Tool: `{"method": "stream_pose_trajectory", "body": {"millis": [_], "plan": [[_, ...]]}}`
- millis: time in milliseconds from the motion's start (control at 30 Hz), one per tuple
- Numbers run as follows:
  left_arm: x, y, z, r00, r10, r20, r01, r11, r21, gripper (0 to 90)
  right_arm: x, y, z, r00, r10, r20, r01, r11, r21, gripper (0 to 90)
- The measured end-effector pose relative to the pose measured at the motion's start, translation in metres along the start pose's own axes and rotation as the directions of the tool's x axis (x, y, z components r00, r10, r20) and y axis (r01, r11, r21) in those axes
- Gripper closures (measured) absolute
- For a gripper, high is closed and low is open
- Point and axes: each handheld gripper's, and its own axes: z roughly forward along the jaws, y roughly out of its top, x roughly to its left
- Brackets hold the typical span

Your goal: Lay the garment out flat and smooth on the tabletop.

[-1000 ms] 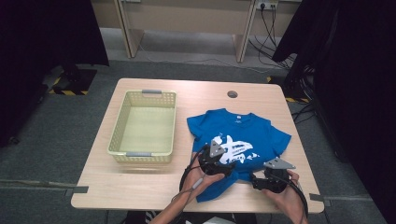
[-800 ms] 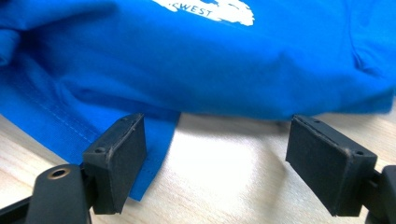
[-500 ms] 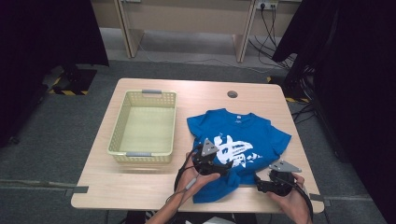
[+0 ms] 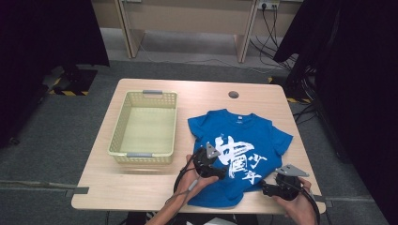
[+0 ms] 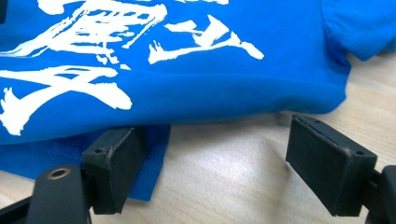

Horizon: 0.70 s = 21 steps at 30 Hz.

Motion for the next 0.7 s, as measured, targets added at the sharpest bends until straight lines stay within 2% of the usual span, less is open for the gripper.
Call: {"method": "stream_pose_trajectory", "body": {"millis": [33, 100, 233, 500, 700], "plan": [[-0.002, 0.000, 0.001, 0.9997, 0.017, -0.017, -0.017, 0.9996, 0.025, 21.9, -0.001, -0.001, -0.001, 1.0000, -0.001, 0.001, 0.001, 1.0000, -0.003, 20.3], [-0.004, 0.000, 0.002, 0.9986, 0.039, -0.037, -0.038, 0.9987, 0.033, 21.9, -0.002, -0.003, -0.002, 1.0000, 0.006, 0.001, -0.006, 1.0000, -0.003, 20.3], [0.001, 0.002, 0.004, 0.9983, 0.027, -0.051, -0.025, 0.9991, 0.034, 22.0, -0.005, -0.008, -0.006, 0.9999, 0.015, 0.002, -0.015, 0.9998, -0.009, 20.3], [0.023, 0.004, 0.004, 0.9954, -0.005, -0.096, 0.009, 0.9993, 0.035, 22.5, -0.009, -0.015, -0.011, 0.9993, 0.036, 0.003, -0.036, 0.9993, -0.009, 20.3], [0.026, 0.004, 0.003, 0.9940, -0.010, -0.109, 0.014, 0.9993, 0.033, 22.7, -0.011, -0.021, -0.017, 0.9990, 0.044, 0.003, -0.044, 0.9989, -0.014, 20.3]]}}
